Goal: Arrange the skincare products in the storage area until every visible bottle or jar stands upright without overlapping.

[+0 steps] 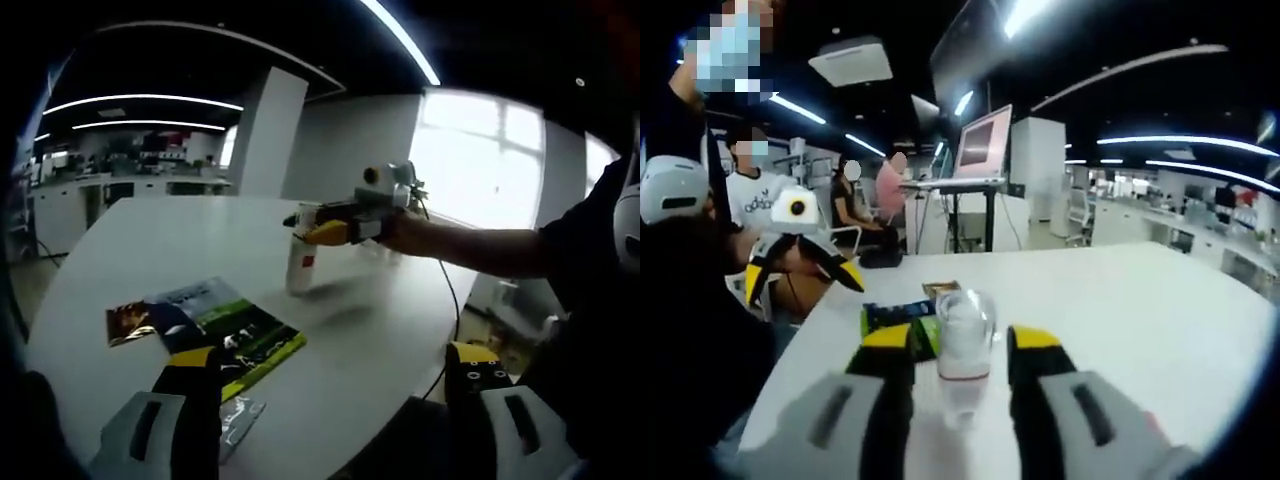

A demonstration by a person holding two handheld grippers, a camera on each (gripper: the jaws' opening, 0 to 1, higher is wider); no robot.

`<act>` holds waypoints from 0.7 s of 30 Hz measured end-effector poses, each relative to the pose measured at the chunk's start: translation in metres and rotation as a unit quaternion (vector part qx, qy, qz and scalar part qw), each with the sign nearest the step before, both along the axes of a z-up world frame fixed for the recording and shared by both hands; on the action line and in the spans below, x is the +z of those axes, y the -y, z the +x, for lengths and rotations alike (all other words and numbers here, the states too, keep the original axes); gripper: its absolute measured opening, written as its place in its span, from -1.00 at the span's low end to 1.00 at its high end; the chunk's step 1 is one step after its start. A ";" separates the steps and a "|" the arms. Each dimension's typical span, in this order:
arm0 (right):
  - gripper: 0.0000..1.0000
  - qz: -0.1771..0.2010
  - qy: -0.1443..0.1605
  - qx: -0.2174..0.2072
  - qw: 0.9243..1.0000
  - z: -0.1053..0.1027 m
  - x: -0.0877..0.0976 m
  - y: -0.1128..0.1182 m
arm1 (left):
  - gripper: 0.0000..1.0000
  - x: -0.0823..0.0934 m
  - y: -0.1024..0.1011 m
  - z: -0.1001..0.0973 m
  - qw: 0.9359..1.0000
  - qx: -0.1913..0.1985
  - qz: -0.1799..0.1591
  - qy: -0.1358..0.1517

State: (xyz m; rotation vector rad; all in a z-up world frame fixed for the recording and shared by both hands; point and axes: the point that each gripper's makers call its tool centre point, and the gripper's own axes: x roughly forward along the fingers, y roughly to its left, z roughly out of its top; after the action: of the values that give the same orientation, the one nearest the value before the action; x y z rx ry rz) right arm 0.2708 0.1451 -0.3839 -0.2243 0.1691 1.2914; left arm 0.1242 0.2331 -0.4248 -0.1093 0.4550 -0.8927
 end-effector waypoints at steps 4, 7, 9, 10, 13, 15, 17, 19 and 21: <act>-0.21 0.001 0.000 -0.003 1.000 0.000 0.001 -0.001 | 0.89 0.000 0.000 0.000 1.000 -0.001 -0.001 0.000; -0.17 0.000 0.000 -0.011 1.000 0.002 0.000 0.001 | 0.89 0.001 -0.001 0.000 1.000 -0.001 -0.002 0.001; -0.16 0.000 -0.002 -0.018 1.000 0.002 -0.001 0.003 | 0.89 0.001 -0.002 0.001 1.000 0.000 -0.003 0.001; -0.15 0.000 -0.002 -0.024 1.000 0.003 -0.002 0.004 | 0.89 0.001 -0.002 0.001 1.000 0.000 -0.004 0.001; -0.20 -0.005 0.013 -0.042 0.999 0.004 -0.004 0.008 | 0.89 0.000 -0.003 0.001 1.000 0.000 -0.005 0.001; -0.20 -0.002 0.009 -0.047 0.999 0.001 -0.004 0.008 | 0.89 0.000 -0.004 0.000 1.000 -0.002 -0.006 0.000; -0.20 -0.003 0.009 -0.053 0.999 0.000 -0.006 0.008 | 0.89 0.000 -0.004 0.000 1.000 -0.003 -0.006 0.001; -0.20 -0.003 0.008 -0.058 0.998 0.001 -0.006 0.009 | 0.89 0.001 -0.003 0.000 1.000 -0.005 -0.008 0.002; -0.19 -0.005 0.009 -0.065 0.998 0.000 -0.006 0.009 | 0.89 0.002 -0.003 0.001 1.000 -0.006 -0.008 0.003</act>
State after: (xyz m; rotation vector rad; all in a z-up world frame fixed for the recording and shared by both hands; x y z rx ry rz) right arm 0.2704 0.1360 -0.3901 -0.2293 0.1726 1.1596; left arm 0.1249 0.2366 -0.4233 -0.1190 0.4443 -0.9090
